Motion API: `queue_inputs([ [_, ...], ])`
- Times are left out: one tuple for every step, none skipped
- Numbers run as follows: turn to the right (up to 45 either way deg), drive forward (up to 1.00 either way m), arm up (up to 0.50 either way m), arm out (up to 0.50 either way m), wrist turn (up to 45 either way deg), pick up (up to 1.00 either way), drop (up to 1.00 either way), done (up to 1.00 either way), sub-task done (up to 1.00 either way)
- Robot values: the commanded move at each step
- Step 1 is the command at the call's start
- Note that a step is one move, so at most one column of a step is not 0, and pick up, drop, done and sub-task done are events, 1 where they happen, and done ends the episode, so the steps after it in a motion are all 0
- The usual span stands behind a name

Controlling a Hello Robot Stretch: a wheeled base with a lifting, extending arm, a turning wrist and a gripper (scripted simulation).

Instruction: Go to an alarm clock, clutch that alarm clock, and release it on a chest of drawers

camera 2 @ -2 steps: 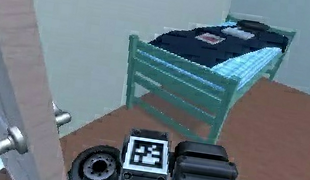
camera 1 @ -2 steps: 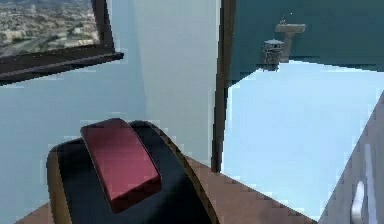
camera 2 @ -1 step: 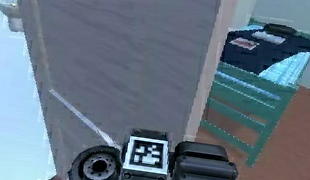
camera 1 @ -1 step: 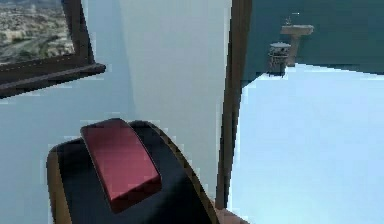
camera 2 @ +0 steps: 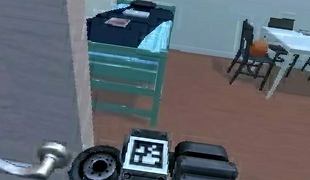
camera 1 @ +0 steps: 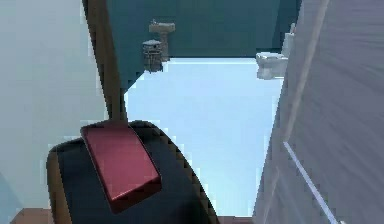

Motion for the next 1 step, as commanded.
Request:
queue_inputs([
  [0.0,0.50,0.00,0.00,0.0,0.00,0.00,0.00,0.00],
])
